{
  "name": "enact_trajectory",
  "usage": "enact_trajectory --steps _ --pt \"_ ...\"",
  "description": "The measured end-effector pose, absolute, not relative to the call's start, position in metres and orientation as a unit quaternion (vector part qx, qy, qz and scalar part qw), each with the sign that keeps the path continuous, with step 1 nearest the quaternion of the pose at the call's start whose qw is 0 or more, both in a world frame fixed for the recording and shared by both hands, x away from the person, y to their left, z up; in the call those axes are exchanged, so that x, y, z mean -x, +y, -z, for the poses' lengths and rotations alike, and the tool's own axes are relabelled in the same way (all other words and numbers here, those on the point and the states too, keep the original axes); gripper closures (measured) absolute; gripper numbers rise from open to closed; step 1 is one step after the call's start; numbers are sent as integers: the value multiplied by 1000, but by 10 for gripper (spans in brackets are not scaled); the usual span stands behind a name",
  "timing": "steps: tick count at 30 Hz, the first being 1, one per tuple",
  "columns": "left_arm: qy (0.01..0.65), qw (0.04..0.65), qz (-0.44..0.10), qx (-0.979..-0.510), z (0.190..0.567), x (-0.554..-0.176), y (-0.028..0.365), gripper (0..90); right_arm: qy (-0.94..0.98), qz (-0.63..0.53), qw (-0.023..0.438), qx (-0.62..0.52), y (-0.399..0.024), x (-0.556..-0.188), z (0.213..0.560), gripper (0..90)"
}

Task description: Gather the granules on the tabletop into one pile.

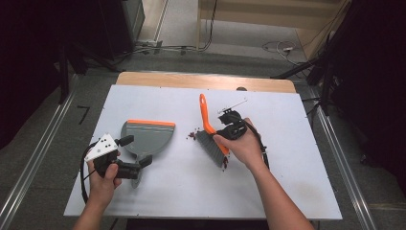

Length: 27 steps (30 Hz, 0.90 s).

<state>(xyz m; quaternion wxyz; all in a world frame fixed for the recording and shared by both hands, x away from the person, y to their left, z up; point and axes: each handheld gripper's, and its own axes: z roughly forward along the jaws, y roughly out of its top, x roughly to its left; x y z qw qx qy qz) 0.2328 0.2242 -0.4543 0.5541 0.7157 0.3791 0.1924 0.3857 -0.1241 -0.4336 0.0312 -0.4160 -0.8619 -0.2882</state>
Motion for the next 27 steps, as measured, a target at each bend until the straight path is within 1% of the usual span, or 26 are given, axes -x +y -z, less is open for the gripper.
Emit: enact_trajectory --steps 3,5,6,7,10,11,12,13,16,17,19,20,22,23,27 --pt "378 554 -192 -716 454 -233 224 0 -856 304 38 418 -114 -385 428 688" --pt "379 554 -192 -716 454 -233 224 0 -850 313 39 421 -104 -386 428 688" --pt "379 554 -192 -716 454 -233 224 0 -849 316 50 420 -92 -390 432 689" --pt "379 553 -192 -717 455 -233 224 0 -849 316 50 420 -92 -390 432 689" --pt "379 552 -191 -718 456 -233 224 0 -840 316 96 430 -77 -399 442 689" --pt "378 552 -191 -718 456 -233 223 0 -838 313 98 435 -73 -402 447 689" --pt "377 552 -191 -719 456 -233 223 0 -838 307 93 442 -70 -405 451 689" --pt "376 552 -190 -720 456 -233 223 0 -836 298 78 454 -69 -409 456 688" --pt "375 551 -190 -721 456 -233 223 0 -834 296 77 459 -73 -413 458 685" --pt "374 551 -189 -722 457 -233 221 0 -836 295 61 459 -77 -412 459 683" --pt "373 549 -190 -723 458 -234 220 0 -835 295 56 461 -80 -412 459 682" --pt "373 548 -190 -724 458 -233 219 0 -835 287 36 468 -86 -411 457 680" --pt "370 548 -189 -726 458 -233 217 0 -834 287 33 469 -90 -411 457 680" --pt "370 547 -189 -726 458 -233 216 0 -831 285 22 478 -97 -411 457 679" --pt "368 547 -188 -728 458 -232 214 0 -825 284 14 489 -109 -411 457 678"
